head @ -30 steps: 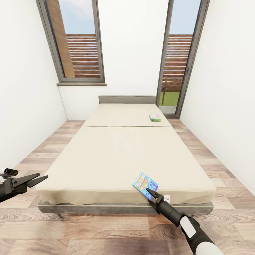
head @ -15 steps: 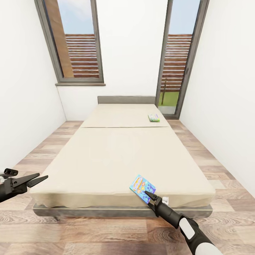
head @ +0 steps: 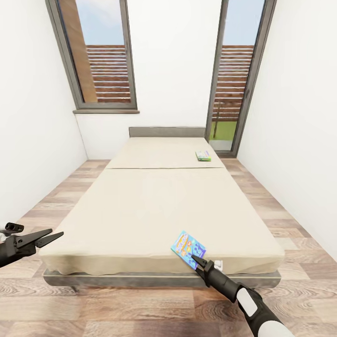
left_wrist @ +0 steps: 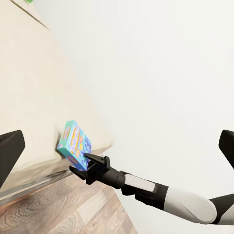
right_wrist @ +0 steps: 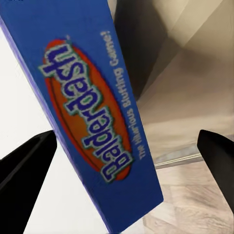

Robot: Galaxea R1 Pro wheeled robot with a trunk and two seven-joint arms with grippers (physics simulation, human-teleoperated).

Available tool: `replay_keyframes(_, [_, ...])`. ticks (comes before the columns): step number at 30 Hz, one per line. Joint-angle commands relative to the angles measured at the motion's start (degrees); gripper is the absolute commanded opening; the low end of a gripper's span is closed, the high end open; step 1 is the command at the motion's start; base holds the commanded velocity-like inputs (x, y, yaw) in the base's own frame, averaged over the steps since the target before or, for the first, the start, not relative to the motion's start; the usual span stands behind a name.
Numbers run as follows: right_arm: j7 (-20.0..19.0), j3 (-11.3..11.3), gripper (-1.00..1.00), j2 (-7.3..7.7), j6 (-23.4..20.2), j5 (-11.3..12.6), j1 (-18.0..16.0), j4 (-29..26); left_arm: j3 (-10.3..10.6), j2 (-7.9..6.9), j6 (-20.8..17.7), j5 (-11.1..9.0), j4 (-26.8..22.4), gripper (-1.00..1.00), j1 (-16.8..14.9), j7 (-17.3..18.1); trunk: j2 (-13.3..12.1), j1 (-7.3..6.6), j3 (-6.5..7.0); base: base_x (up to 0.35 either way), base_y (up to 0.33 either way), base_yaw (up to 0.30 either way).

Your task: Put all the toys in the child's room - the three board games (two on the bed and one on the table), the two jigsaw puzzles on the table, and the tennis ball on the table - inside the toy box on the table in the child's room.

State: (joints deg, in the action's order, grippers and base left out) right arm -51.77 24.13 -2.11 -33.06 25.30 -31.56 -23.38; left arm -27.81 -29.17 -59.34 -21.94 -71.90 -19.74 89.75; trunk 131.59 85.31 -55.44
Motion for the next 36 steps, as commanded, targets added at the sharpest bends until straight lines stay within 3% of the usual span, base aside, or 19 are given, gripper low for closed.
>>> replay_keyframes(1, [-0.09, 0.92, -1.00, -0.06, 0.54, 1.33, -0.08, -1.40, 0.02, -0.01, -0.60, 0.06, 0.00, 1.00, -0.03, 0.25, 0.02, -0.01, -0.04, 0.000, 0.000, 0.000])
replay_keyframes(36, [-0.09, 0.91, -1.00, -0.08, 0.54, 1.32, -0.08, -1.40, -0.01, -0.01, -0.60, 0.06, 0.11, 1.00, -0.03, 0.25, 0.02, -0.01, -0.04, -0.050, 0.054, 0.000])
